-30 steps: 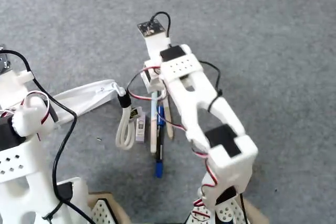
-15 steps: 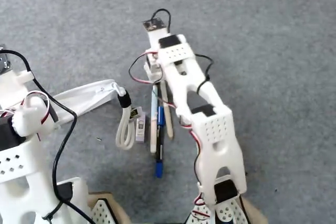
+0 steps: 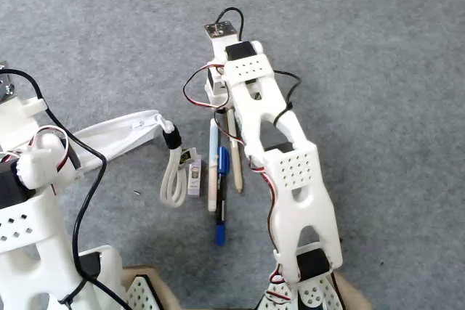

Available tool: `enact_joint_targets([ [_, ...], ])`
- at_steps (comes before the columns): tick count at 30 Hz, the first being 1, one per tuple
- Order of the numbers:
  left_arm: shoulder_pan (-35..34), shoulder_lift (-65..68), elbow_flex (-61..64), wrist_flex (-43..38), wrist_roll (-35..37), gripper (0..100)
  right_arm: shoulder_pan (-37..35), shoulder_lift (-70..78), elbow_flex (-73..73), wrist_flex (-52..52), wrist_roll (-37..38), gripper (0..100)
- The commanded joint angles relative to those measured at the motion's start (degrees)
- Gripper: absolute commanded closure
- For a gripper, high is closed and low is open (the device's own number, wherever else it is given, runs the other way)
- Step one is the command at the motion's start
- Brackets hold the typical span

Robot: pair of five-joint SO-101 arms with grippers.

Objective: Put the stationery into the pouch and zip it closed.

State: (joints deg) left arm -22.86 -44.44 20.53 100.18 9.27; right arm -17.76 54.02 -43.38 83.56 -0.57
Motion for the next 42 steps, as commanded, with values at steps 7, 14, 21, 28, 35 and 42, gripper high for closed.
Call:
enact_joint_targets([
  [7,-0.4,2.3,0.1,-0.7,0.4,97,1.4,0.0,-2.4,0.1,-0.3,94.3],
  [14,-0.4,2.3,0.1,-0.7,0.4,97,1.4,0.0,-2.5,0.1,-0.3,94.6],
  [21,-0.4,2.3,0.1,-0.7,0.4,97,1.3,-0.4,-2.6,0.2,1.2,98.3],
  [28,-0.4,2.3,0.1,-0.7,0.4,97,1.4,-0.4,-2.6,0.3,6.2,98.7],
  [35,-0.4,2.3,0.1,-0.8,0.4,97,1.2,-3.5,-5.7,3.1,6.2,98.7],
  [42,-0.4,2.3,0.1,-0.8,0.4,97,1.2,-7.3,-13.3,9.7,6.2,98.7],
])
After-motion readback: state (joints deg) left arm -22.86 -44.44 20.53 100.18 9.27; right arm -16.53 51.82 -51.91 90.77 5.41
